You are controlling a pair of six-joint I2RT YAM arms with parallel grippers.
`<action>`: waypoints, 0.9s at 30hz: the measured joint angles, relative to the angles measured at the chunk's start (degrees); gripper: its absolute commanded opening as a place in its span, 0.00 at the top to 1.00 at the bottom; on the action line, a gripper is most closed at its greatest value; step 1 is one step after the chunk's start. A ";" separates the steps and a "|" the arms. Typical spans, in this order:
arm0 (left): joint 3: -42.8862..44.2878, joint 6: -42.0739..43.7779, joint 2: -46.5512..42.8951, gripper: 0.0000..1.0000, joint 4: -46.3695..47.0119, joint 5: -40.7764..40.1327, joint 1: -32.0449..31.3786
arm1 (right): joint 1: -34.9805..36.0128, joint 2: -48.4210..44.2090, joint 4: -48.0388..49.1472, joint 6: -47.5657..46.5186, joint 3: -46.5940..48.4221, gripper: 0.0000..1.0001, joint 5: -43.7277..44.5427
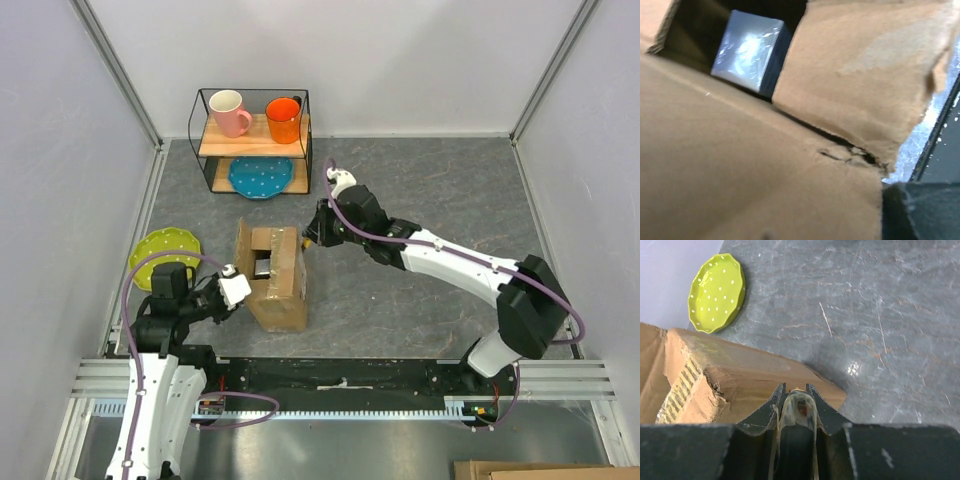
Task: Unpack the express box
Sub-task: Adjust the express box at the center of the board.
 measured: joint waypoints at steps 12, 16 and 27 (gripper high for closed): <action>-1.42 1.86 -1.25 0.41 -2.27 4.79 0.00 | -2.49 6.71 -2.71 -5.95 11.13 1.00 -1.16; 0.26 4.15 -1.36 0.34 -5.57 2.64 0.00 | -4.81 7.06 -4.02 -7.48 11.58 1.00 -1.51; 19.82 6.69 -5.55 0.31 -15.61 -6.75 0.00 | -7.89 7.54 -7.50 -10.82 13.49 1.00 -1.38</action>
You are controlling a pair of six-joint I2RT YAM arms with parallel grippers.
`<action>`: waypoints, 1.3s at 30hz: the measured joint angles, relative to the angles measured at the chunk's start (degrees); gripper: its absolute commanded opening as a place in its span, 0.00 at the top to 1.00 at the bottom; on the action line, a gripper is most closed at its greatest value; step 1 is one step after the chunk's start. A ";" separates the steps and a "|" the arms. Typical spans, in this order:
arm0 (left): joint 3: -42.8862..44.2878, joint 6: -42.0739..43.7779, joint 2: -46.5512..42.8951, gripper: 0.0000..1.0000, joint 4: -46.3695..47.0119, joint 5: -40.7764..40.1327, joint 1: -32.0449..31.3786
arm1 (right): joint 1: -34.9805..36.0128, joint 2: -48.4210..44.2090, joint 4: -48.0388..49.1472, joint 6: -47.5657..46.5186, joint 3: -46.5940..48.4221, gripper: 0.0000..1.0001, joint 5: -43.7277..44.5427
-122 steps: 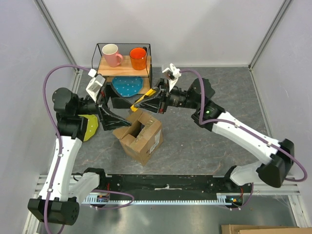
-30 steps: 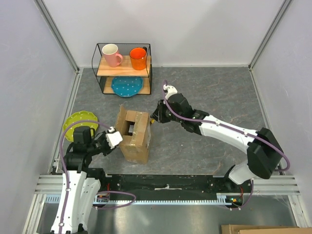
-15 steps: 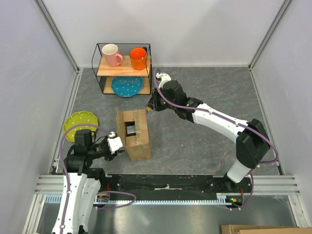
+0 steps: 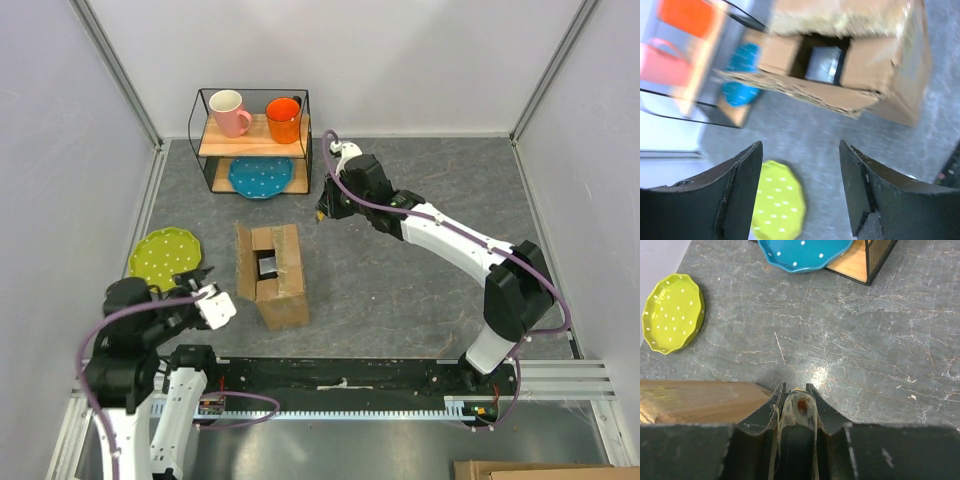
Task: Unpack the express box
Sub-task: Adjust the express box at the center of the board, then cut the express box at the center of the board.
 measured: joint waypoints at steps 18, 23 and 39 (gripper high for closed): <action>18.08 -11.04 14.01 0.44 34.23 25.00 -0.02 | -0.55 -7.54 2.08 3.76 -9.51 1.00 -2.36; 12.87 -8.98 21.90 0.45 43.60 30.71 -0.90 | -0.39 -7.67 5.38 7.89 -10.10 1.00 -5.33; 11.63 36.46 27.06 0.49 14.58 23.58 -11.61 | 3.43 -5.33 11.13 15.08 -6.32 1.00 -11.17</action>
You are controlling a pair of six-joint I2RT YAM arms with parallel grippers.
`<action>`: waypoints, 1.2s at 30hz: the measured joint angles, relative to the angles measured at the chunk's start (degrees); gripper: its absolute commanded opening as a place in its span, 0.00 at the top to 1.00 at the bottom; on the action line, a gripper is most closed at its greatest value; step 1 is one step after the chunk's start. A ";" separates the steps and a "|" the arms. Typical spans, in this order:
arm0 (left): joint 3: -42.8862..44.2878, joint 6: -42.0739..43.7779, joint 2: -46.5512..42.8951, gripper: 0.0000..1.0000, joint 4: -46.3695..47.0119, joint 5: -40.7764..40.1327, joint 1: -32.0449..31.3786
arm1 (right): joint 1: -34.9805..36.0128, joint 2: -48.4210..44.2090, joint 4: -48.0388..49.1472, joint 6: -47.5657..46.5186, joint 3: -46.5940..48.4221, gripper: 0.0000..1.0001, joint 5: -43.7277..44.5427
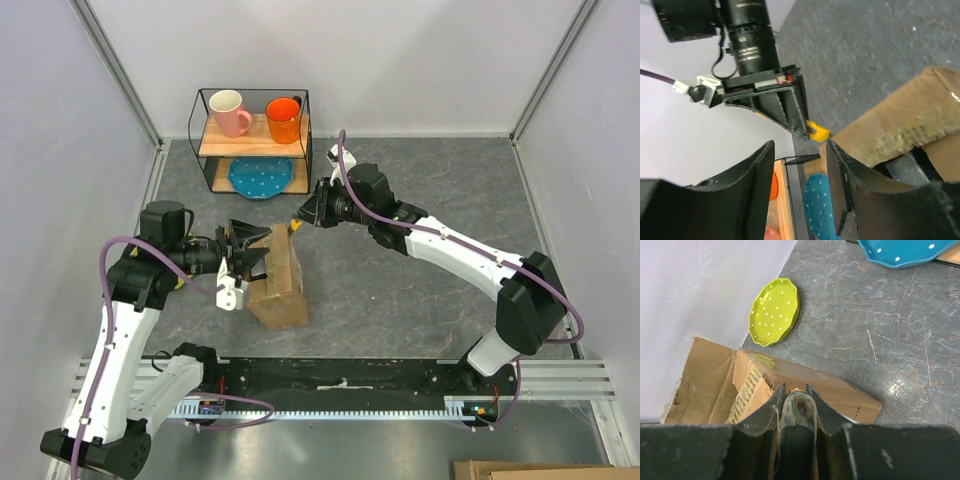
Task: Unpack the express box
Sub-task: Cut the express box at the center of the board.
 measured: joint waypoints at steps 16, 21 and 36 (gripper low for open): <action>-0.33 15.80 2.21 0.50 -18.08 -13.99 -0.11 | 0.00 1.46 -0.07 -0.46 0.96 1.00 -0.15; -5.31 16.33 1.03 0.49 -17.05 -13.79 -0.15 | 0.00 1.97 -0.13 -0.48 0.96 1.00 -0.17; -17.11 16.79 -5.25 0.49 0.20 -4.83 -0.24 | 0.02 5.03 -0.04 -0.42 2.93 1.00 -2.60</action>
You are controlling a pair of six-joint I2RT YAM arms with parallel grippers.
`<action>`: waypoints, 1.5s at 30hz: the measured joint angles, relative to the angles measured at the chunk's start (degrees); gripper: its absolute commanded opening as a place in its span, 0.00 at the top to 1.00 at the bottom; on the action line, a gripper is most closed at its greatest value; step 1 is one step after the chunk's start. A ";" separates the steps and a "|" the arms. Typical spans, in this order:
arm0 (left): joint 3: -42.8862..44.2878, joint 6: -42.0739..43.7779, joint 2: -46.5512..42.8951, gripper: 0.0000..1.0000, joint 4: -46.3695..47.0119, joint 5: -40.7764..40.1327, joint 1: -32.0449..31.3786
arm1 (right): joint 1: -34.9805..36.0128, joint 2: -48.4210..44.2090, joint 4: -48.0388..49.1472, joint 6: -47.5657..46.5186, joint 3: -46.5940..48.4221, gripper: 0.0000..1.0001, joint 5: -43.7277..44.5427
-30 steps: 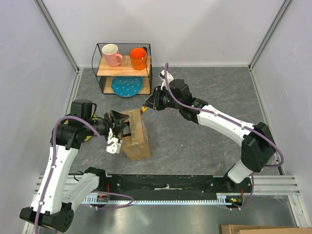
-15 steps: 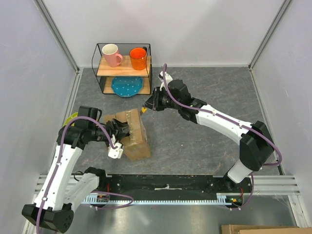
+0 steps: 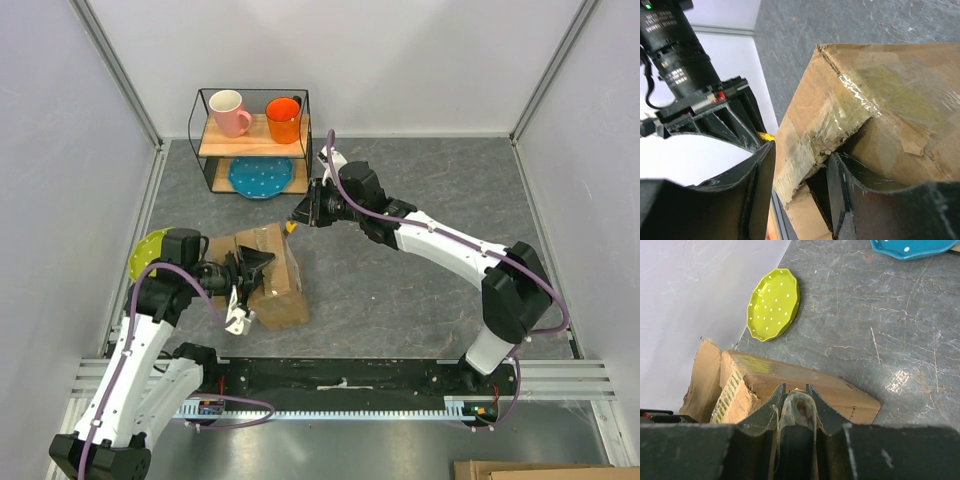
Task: Unpack the express box
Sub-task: Cut the express box at the center of the board.
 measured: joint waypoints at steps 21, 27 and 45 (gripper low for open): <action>-6.80 -6.60 -4.50 0.12 14.32 3.67 -8.81 | 1.86 6.05 -0.17 0.55 8.33 1.00 -5.86; -6.80 -10.60 -3.85 0.17 14.80 -1.11 -13.60 | 1.92 6.05 -3.15 -0.57 8.33 1.00 -6.40; -9.09 -17.57 -6.97 0.67 17.16 -11.21 -17.20 | -11.56 -2.60 -12.20 -6.97 5.53 1.00 -1.14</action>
